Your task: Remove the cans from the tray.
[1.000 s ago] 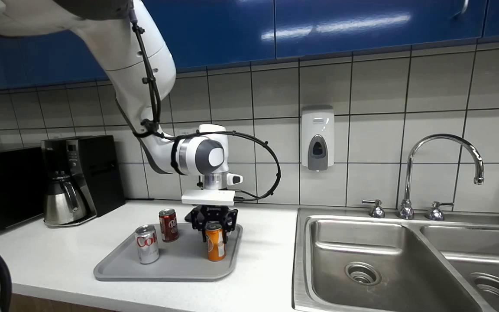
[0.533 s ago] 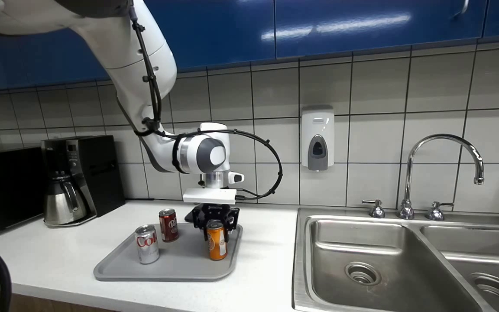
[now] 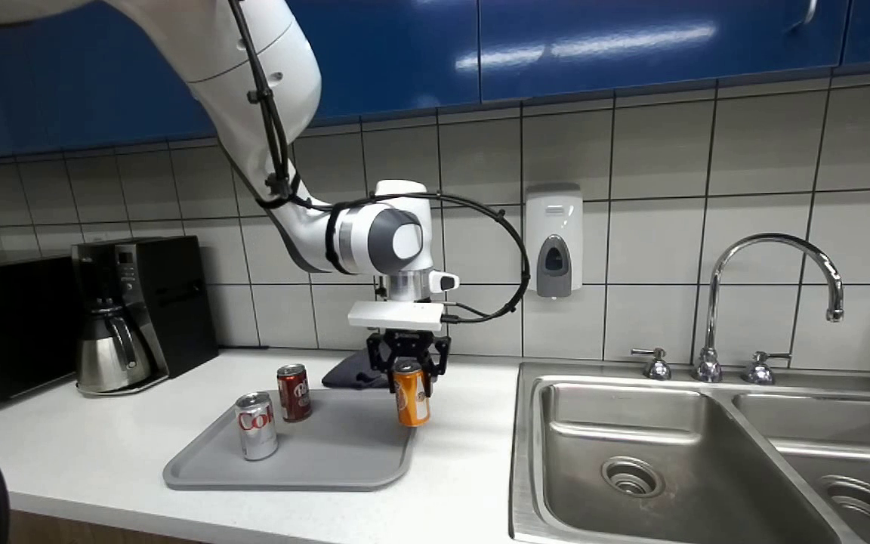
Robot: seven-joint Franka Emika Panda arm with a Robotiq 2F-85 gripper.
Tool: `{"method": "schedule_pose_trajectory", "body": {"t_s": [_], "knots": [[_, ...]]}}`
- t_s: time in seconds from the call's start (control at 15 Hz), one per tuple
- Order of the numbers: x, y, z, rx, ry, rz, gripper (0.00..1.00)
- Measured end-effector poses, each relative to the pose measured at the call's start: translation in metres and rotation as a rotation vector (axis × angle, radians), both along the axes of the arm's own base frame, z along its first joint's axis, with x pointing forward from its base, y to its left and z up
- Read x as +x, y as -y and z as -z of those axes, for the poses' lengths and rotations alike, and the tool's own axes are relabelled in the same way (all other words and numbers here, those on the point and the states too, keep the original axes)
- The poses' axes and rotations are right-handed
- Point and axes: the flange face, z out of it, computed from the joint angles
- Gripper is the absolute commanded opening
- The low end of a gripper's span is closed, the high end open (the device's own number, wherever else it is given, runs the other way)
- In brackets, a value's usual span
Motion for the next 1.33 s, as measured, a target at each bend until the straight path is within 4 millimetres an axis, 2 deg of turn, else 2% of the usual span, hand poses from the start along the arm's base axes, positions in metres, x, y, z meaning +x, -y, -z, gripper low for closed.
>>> {"method": "schedule_pose_trajectory", "body": {"t_s": [0.33,0.53,1.0,1.33], "knots": [[-0.013,0.053,-0.004,-0.004,0.005,0.101,0.39],[-0.019,0.07,0.001,-0.009,-0.007,0.13,0.39],[-0.024,0.073,0.037,-0.007,-0.073,0.158,0.39],[-0.025,0.073,0.048,-0.003,-0.097,0.173,0.39]]}}
